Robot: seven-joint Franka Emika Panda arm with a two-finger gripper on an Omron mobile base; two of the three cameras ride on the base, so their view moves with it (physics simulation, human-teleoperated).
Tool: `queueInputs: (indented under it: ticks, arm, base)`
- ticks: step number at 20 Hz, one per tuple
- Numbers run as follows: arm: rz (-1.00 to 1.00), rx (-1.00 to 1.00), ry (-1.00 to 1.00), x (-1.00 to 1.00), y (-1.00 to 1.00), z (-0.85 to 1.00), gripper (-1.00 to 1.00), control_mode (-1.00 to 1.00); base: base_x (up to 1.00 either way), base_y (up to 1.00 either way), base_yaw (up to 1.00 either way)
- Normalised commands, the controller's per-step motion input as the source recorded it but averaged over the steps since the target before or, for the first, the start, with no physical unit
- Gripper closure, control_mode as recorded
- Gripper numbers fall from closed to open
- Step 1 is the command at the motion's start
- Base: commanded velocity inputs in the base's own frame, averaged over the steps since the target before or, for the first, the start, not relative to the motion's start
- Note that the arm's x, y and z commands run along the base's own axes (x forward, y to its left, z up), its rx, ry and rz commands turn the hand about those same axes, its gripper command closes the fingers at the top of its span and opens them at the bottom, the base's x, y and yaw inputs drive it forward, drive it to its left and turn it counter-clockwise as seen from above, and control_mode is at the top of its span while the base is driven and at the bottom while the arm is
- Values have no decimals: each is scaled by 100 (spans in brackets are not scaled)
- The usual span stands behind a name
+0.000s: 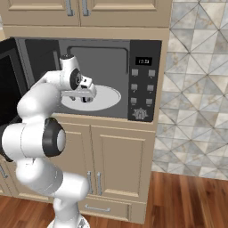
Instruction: Pick the mug from the counter and place it inside the microwave. Then close the microwave.
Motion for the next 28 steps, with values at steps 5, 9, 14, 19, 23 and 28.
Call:
queueInputs:
  ticks: [5,9,14,19,23,28]
  arm:
    - [4,4,-10,-63,0,0,-100,-100]
    - [3,4,-12,-70,0,0,-100,-100]
    - [5,0,-12,-53,0,9,-100,-100]
    - [3,0,-4,-52,-7,22,-100,-100]
    - [2,0,0,-57,-14,32,-100,-100]
    - [1,0,0,-58,-5,41,-100,-100]
  base:
    - [0,0,0]
    - [0,0,0]
    - [0,0,0]
    - [0,0,0]
    - [0,0,0]
    - [0,0,0]
